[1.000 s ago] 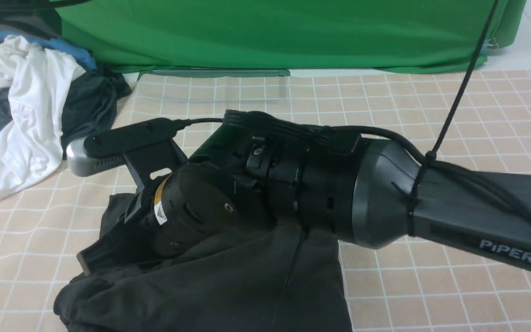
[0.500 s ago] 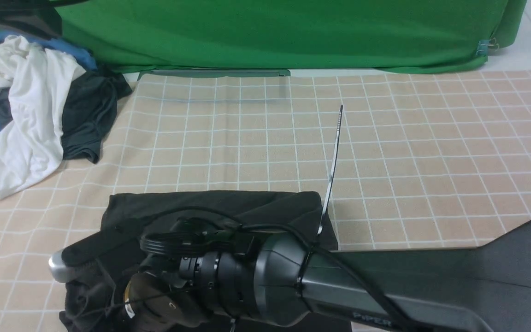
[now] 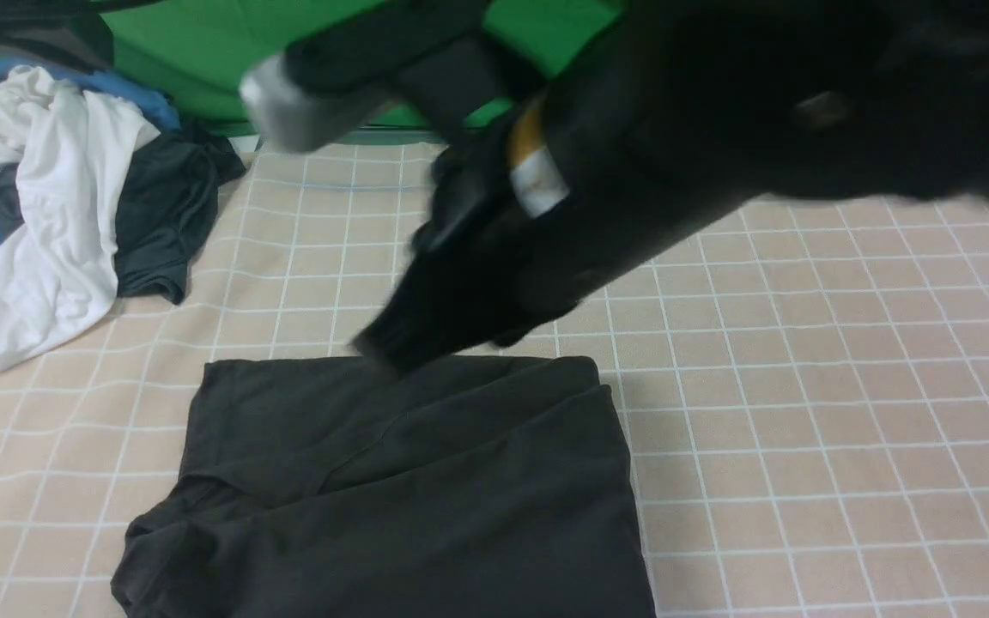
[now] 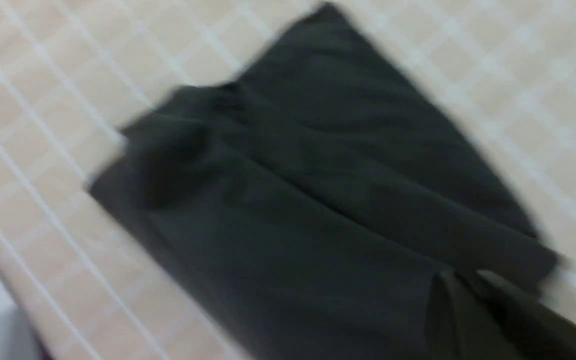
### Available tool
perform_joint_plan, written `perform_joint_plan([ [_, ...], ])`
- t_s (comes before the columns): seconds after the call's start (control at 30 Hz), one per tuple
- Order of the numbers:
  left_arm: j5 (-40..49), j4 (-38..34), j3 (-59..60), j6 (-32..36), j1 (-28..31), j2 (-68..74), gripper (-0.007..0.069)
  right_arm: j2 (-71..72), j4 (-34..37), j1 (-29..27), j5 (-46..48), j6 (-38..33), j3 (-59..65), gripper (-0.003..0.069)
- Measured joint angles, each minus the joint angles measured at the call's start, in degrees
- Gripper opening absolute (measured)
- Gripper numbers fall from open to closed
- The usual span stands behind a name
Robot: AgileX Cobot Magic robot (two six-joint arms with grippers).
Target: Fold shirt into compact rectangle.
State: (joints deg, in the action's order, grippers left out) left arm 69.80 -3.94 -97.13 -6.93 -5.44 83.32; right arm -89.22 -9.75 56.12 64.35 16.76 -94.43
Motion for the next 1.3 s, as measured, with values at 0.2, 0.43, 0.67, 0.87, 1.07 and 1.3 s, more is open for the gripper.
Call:
perform_joint_plan([
  [0.2,0.0,0.0,0.0,0.0,0.0,0.0,0.0016,22.3,-4.7,0.0,4.3,-1.2,4.7,0.0027],
  [0.43,0.0,-0.2,0.0,0.0,0.0,0.0,0.0016,48.9,-6.2,0.0,-0.7,-3.1,23.2,0.0027],
  [0.67,0.0,-0.4,0.0,0.0,0.0,0.0,0.0016,66.8,-6.1,0.0,-23.9,-5.1,50.0,0.0027],
  [0.87,0.0,-0.4,0.0,0.0,0.0,0.0,0.0016,69.8,-6.0,0.0,-40.3,-5.8,61.1,0.0035],
  [1.07,0.0,-0.4,0.0,0.0,0.0,0.0,0.0016,70.0,-6.0,0.0,-42.8,-5.9,61.8,0.0046],
  [1.3,-0.6,-0.4,0.0,0.3,0.0,0.0,0.0016,70.1,-6.1,0.0,-43.1,-5.8,61.8,0.0065],
])
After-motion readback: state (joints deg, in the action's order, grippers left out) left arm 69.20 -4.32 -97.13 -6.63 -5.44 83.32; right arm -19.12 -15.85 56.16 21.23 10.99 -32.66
